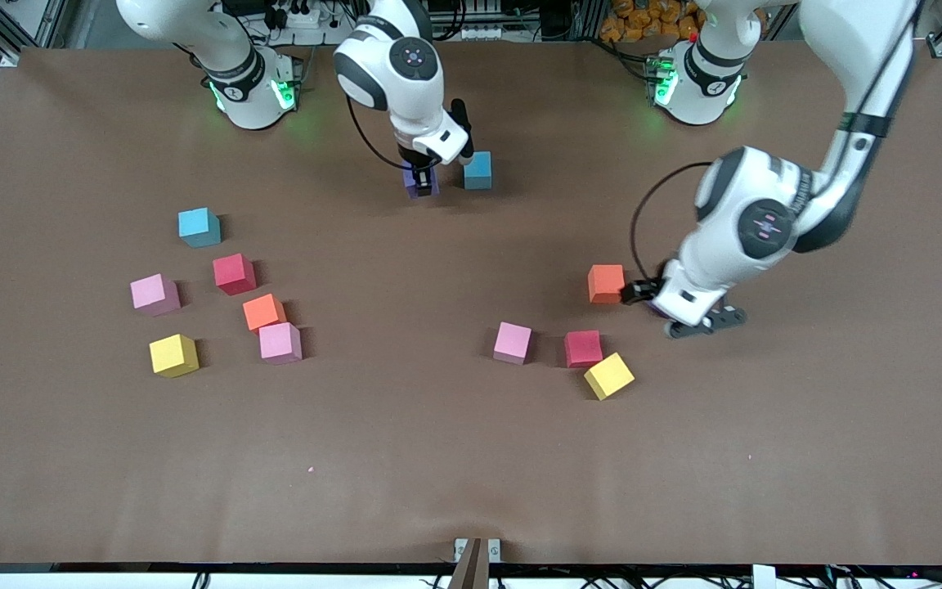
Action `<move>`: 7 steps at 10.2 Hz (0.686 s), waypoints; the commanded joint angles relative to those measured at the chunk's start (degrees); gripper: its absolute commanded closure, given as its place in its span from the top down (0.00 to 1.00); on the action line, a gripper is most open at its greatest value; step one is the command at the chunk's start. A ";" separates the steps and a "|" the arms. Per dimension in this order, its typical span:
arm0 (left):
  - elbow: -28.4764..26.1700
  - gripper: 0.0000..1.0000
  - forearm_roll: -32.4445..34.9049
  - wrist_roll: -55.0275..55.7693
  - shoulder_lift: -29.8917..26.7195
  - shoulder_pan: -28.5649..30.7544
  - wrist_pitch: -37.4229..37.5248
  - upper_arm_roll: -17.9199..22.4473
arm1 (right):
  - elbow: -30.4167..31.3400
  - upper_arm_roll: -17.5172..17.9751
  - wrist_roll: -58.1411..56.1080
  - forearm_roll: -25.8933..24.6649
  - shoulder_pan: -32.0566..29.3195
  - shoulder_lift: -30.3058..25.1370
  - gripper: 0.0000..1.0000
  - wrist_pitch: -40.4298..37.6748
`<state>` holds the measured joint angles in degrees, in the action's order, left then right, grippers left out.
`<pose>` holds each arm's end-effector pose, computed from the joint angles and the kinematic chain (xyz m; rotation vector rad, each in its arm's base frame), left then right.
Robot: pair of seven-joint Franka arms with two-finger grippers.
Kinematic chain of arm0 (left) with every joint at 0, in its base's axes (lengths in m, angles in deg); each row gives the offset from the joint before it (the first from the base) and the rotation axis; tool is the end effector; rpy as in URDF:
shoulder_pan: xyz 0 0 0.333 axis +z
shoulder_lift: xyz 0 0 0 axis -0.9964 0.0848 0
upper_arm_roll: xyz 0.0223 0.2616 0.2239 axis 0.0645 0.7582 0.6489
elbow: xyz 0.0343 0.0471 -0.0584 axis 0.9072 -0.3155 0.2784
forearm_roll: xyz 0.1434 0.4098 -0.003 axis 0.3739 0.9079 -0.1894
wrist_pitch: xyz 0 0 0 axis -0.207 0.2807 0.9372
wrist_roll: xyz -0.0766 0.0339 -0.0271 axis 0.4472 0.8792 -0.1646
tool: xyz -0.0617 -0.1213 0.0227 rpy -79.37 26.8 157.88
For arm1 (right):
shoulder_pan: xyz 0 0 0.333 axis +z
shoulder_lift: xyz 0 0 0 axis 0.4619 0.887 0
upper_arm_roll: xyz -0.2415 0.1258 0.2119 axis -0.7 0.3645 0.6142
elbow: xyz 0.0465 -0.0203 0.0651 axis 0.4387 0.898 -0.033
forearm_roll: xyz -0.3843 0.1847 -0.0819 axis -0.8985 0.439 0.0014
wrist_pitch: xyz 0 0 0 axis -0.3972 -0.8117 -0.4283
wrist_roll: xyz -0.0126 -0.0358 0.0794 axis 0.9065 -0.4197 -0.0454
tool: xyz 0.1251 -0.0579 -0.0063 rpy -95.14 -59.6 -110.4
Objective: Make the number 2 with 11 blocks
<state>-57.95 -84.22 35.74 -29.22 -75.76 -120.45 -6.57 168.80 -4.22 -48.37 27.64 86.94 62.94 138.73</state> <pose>0.6124 -0.1926 0.2803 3.0728 0.1659 -0.1672 0.2936 0.4625 0.2263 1.9913 2.4064 -0.1583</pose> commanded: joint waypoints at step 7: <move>2.22 1.00 18.84 -17.01 7.45 3.00 0.55 -0.87 | -3.87 -0.46 8.48 3.65 5.51 9.20 0.36 4.86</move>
<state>-55.75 -66.44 21.60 -20.91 -75.15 -120.50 -6.23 166.70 -4.24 -41.14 30.54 91.97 70.57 143.84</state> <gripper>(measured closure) 0.000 0.427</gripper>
